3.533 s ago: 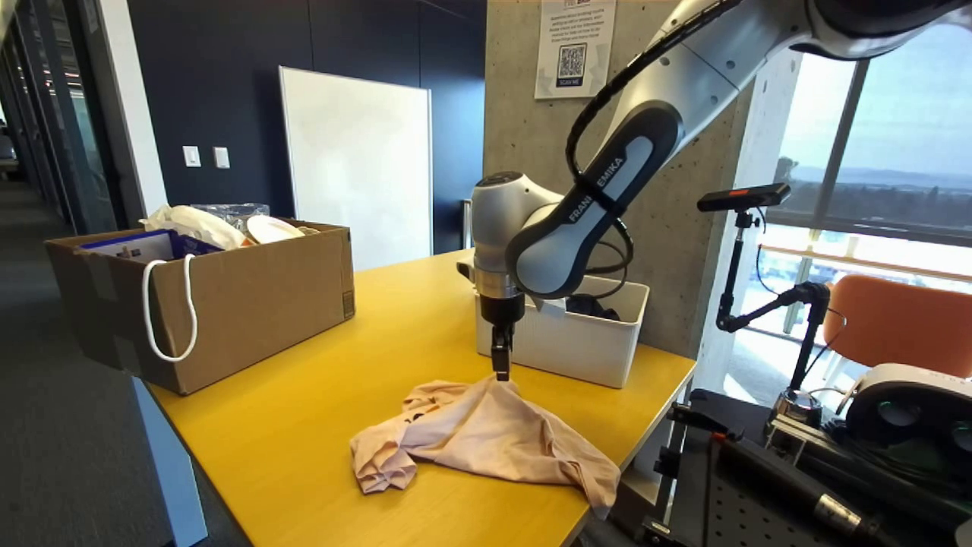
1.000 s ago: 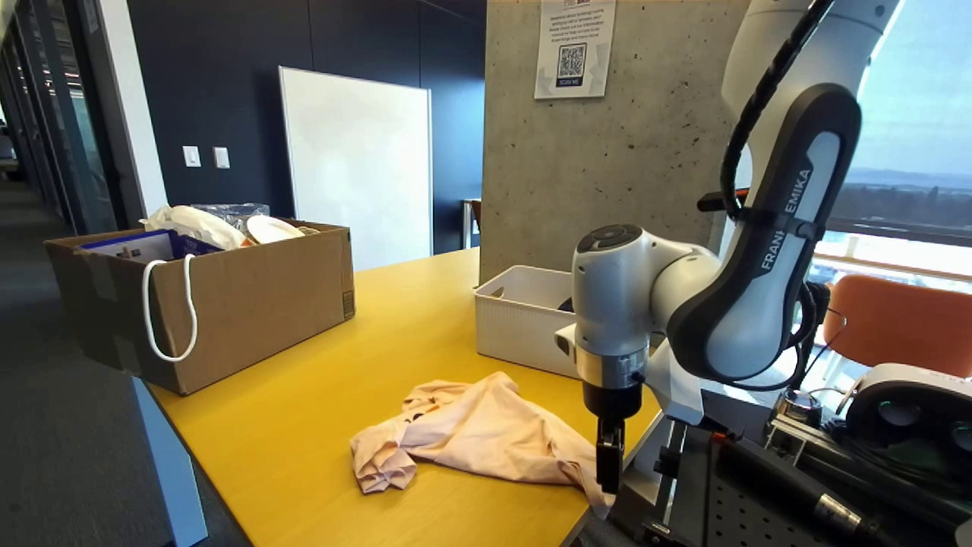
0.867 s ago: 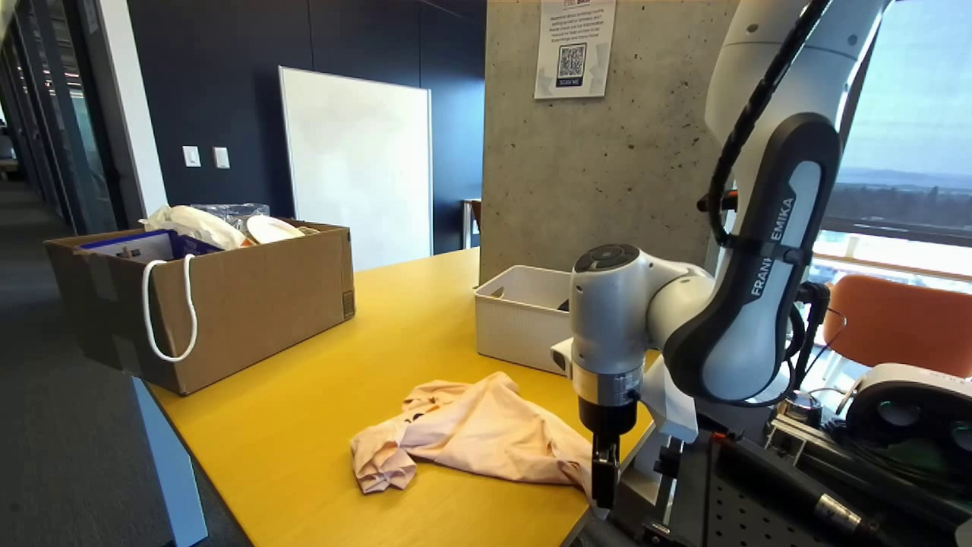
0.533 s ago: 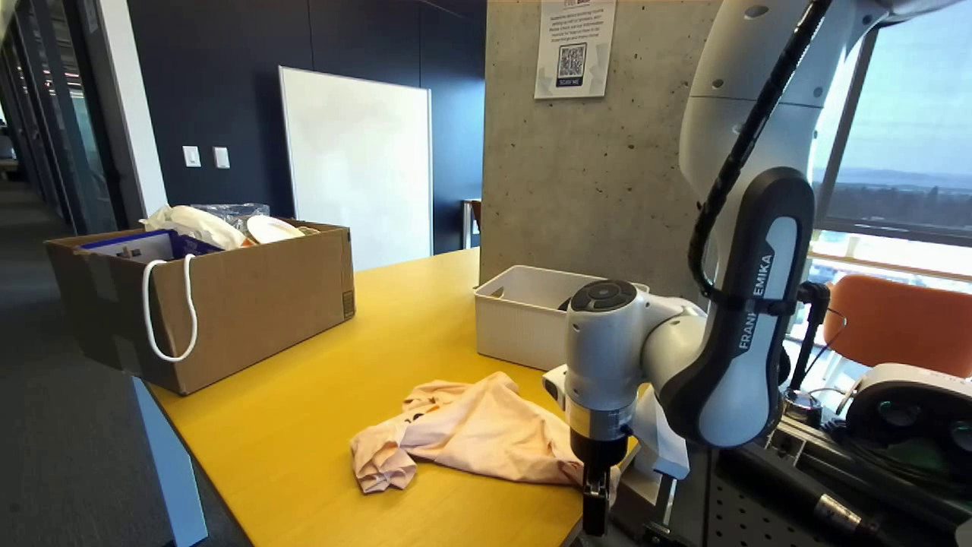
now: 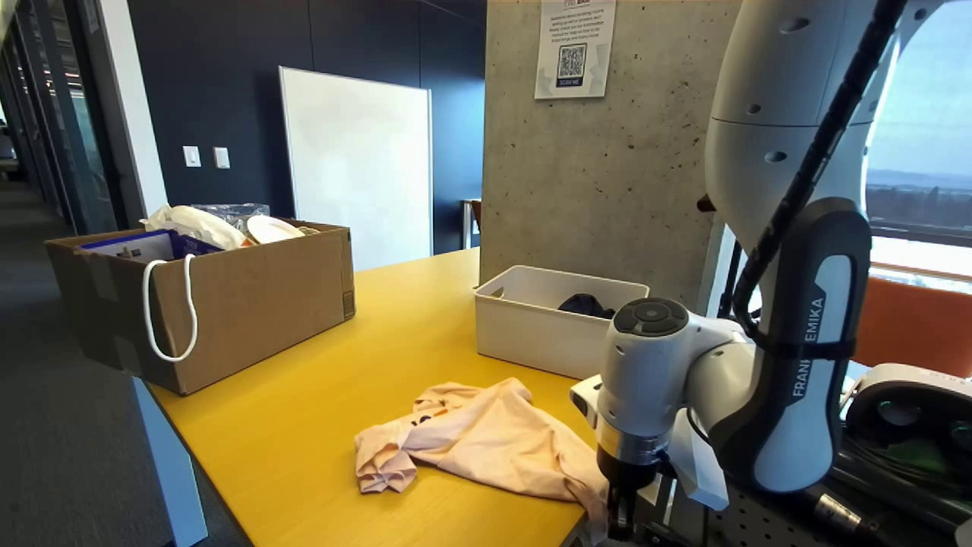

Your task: Fold the t-shirt

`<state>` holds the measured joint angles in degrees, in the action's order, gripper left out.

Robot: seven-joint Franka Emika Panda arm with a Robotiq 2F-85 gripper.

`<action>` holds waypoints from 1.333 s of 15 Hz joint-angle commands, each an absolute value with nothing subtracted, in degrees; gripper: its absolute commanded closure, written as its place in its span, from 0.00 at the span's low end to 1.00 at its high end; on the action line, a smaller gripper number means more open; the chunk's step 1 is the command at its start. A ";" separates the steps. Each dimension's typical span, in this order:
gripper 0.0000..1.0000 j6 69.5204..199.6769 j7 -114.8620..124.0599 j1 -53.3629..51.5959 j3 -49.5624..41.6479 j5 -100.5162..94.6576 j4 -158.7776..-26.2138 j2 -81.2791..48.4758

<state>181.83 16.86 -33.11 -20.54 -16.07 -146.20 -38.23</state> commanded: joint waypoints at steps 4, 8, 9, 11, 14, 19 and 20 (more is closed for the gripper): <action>1.00 190.32 9.73 -41.26 -27.81 -3.01 -154.55 -37.96; 0.72 192.43 4.62 -39.47 -28.77 2.74 -154.94 -37.96; 0.66 192.99 3.75 -39.98 -28.56 3.86 -154.38 -38.33; 0.52 193.53 2.59 -40.58 -27.51 5.38 -153.73 -38.25; 0.31 193.22 0.91 -41.80 -27.42 6.94 -153.06 -36.95; 0.00 193.63 -0.38 -40.85 -25.90 6.70 -151.03 -36.89; 0.00 193.39 -0.61 -40.81 -25.28 6.43 -150.75 -36.49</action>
<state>192.92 2.05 -41.22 -26.97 4.97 -151.00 -38.01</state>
